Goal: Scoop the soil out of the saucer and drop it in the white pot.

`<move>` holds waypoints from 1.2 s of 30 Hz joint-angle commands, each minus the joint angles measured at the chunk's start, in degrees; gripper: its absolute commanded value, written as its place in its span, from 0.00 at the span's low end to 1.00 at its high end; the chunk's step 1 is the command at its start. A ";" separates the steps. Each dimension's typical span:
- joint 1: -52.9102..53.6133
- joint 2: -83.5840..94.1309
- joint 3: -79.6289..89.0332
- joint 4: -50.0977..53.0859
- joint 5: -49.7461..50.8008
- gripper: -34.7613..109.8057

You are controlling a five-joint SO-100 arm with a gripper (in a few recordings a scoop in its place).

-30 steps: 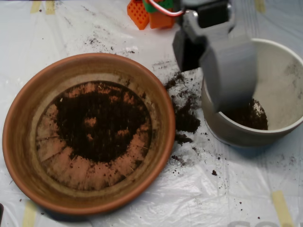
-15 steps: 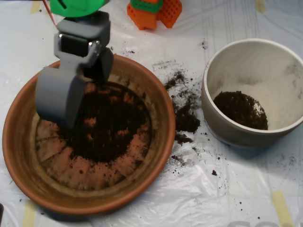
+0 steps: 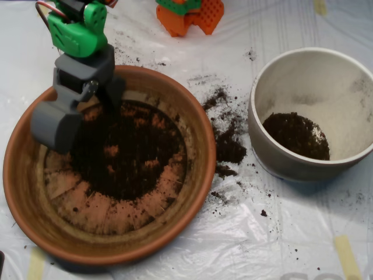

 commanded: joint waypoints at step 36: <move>-0.97 -16.96 -21.62 -1.23 -2.37 0.48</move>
